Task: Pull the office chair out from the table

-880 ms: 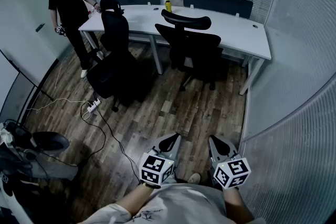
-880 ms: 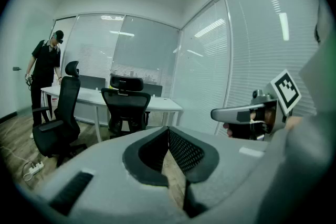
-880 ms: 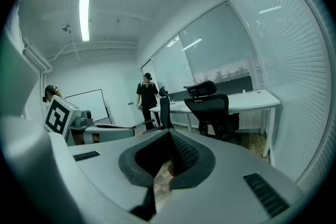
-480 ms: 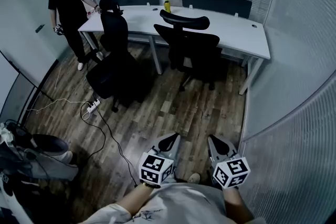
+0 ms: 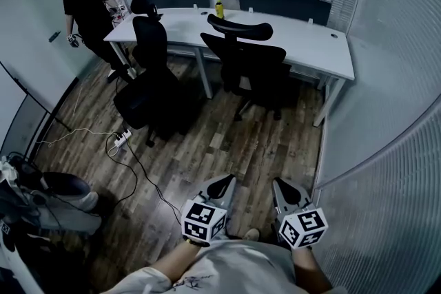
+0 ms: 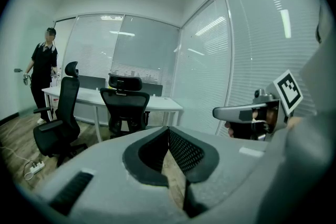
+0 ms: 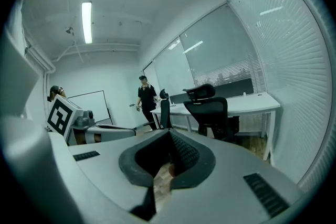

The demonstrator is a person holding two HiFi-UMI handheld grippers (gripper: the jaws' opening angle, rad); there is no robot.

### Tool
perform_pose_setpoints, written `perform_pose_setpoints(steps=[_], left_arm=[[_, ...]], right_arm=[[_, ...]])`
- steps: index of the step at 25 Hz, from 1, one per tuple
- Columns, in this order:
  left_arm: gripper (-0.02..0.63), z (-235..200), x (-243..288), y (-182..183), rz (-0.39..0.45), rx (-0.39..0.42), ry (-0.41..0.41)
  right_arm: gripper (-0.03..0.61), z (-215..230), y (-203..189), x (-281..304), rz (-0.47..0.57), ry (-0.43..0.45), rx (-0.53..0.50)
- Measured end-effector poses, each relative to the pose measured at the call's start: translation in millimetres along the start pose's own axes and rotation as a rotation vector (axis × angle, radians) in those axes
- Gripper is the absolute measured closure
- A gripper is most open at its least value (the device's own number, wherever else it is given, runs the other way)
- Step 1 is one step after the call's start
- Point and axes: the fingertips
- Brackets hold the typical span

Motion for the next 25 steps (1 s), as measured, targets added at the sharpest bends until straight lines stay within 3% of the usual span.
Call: perform_pose_setpoints(steps=[12,25], left_arm=[[0.603,28,28,6,0.008,0.004,0.028],[0.603,0,77,30,0.008,0.003,0.015]], right_arm=[[0.571,40,-5,-17,0.003,0.013,-0.049],[0.571,85,7,6,0.016,-0.03,-0.018]])
Point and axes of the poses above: the fingertips, and each gripper's own axes: x forward along the fingers, z to its right, y out of its top, and after that the axes turned 13 degrees about -z, right-handed
